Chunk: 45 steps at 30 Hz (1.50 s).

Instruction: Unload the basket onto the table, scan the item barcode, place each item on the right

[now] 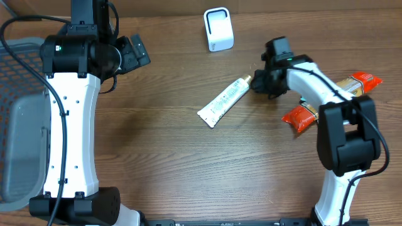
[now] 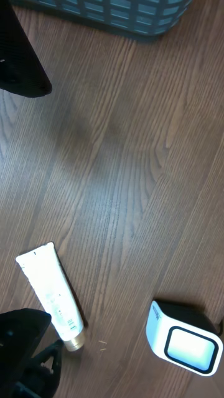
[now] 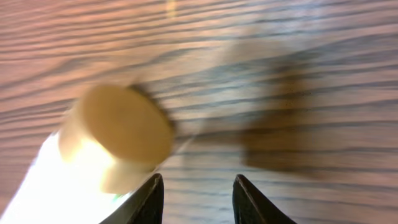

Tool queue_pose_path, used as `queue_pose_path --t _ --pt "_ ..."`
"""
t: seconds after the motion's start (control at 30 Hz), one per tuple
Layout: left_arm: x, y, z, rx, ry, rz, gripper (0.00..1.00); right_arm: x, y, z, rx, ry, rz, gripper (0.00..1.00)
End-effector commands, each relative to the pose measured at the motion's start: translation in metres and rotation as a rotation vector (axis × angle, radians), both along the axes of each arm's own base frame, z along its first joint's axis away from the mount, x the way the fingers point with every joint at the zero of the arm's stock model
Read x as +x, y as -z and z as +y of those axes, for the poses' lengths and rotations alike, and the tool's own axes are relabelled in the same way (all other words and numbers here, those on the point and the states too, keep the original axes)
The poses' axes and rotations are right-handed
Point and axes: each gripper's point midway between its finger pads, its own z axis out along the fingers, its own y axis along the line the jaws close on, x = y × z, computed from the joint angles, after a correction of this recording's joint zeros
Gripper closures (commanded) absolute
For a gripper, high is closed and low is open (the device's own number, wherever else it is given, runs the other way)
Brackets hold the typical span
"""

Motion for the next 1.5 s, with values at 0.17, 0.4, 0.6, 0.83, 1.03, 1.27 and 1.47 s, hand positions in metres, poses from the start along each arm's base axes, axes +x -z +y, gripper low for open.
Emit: queue_pose_path --t 0.17,0.4,0.6,0.83,1.03,1.27,1.47 --pt "0.002 0.0 0.001 0.013 0.011 -0.001 0.0 -0.05 -0.019 0.062 0.341 0.06 0.282 0.53" --pt "0.002 0.0 0.001 0.012 0.011 -0.002 0.0 -0.068 -0.018 0.11 0.328 0.05 0.314 0.39" --pt "0.002 0.0 0.001 0.013 0.011 -0.001 0.0 -0.065 -0.001 0.107 0.146 0.218 0.268 0.39" --pt "0.002 0.0 0.001 0.013 0.011 -0.001 0.01 -0.053 0.01 0.089 -0.023 0.273 0.149 0.52" --pt "0.002 0.0 0.001 0.012 0.011 -0.002 0.01 -0.055 0.02 0.085 -0.032 0.272 0.135 0.71" --pt "0.002 0.0 0.001 0.012 0.011 -0.001 0.01 -0.076 0.042 0.076 -0.068 0.216 0.177 0.96" --pt "0.002 0.0 0.001 0.013 0.011 -0.001 0.0 -0.091 0.03 0.089 -0.005 -0.134 0.189 0.96"
